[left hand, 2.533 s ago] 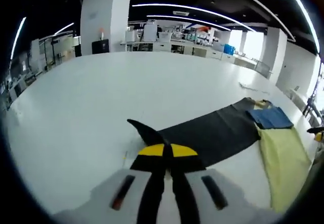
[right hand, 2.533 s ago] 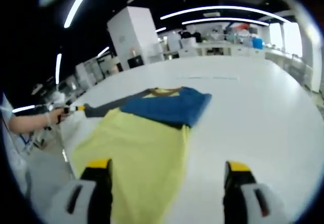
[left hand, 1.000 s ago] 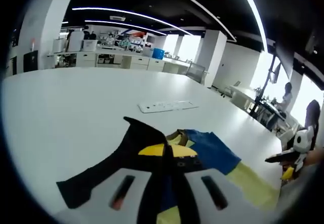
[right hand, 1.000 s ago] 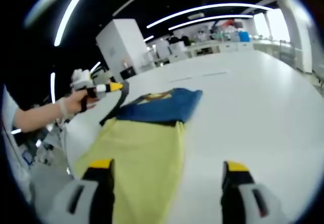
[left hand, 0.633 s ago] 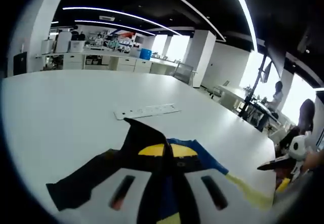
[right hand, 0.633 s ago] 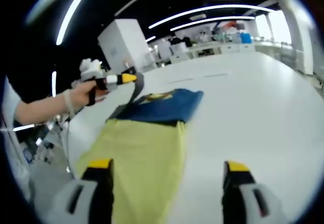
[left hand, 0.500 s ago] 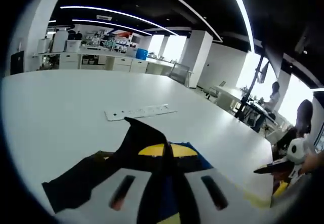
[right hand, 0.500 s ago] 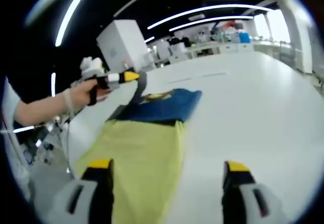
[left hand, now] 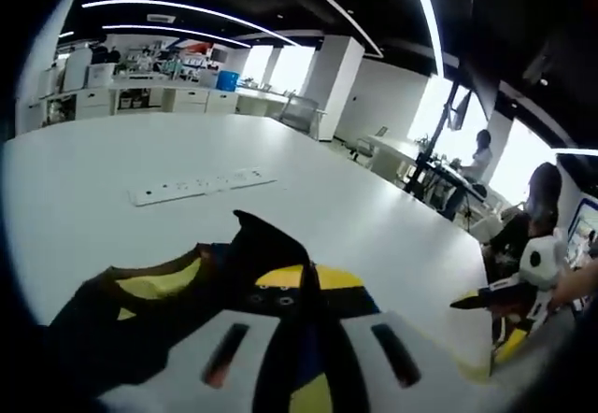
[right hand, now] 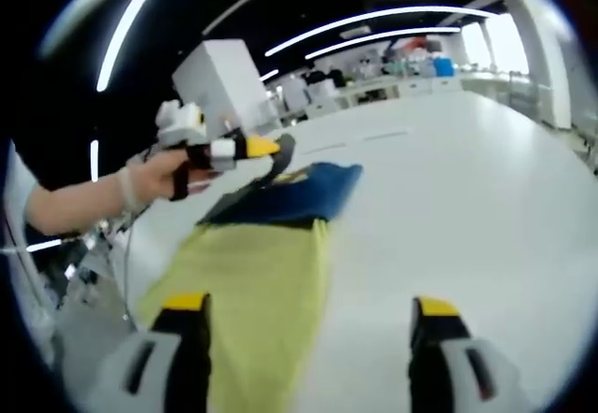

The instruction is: Fold the garment on the visible template until the final outline fits inside the template.

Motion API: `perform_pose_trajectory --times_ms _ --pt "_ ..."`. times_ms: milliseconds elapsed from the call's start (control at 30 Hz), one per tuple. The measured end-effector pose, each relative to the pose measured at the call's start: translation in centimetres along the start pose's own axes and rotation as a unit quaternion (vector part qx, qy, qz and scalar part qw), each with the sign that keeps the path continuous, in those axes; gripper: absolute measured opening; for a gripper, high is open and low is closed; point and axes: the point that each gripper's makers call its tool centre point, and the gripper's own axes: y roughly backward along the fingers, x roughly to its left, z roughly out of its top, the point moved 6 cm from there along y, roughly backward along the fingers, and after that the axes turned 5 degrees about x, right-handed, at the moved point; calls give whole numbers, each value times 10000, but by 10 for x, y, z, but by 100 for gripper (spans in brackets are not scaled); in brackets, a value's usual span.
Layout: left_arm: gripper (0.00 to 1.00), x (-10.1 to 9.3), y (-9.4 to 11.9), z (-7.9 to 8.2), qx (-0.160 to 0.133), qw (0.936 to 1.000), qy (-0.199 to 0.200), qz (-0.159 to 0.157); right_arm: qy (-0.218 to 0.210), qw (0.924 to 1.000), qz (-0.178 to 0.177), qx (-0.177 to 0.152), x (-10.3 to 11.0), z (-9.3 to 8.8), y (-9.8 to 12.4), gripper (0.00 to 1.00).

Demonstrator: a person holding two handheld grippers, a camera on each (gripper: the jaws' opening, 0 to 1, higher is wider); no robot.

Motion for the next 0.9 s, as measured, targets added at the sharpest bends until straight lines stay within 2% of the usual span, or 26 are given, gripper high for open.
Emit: perform_pose_trajectory --times_ms 233,500,700,767,900 --pt "0 -16 -12 -16 298 9994 -145 -138 -51 10000 -47 -3 -5 -2 3 88" --pt "0 -13 -24 -34 608 9977 -206 -200 -103 9999 -33 -8 -5 -4 3 88" --pt "1 -11 -21 -36 555 9979 -228 -260 -99 9999 -35 -11 -5 -3 3 88" --pt "3 -13 -19 -35 538 9978 -248 -299 -93 9999 -37 -10 -5 -3 3 88" --pt "16 -11 -18 -35 499 9979 -284 -302 -89 10000 -33 -17 -3 -3 2 88"
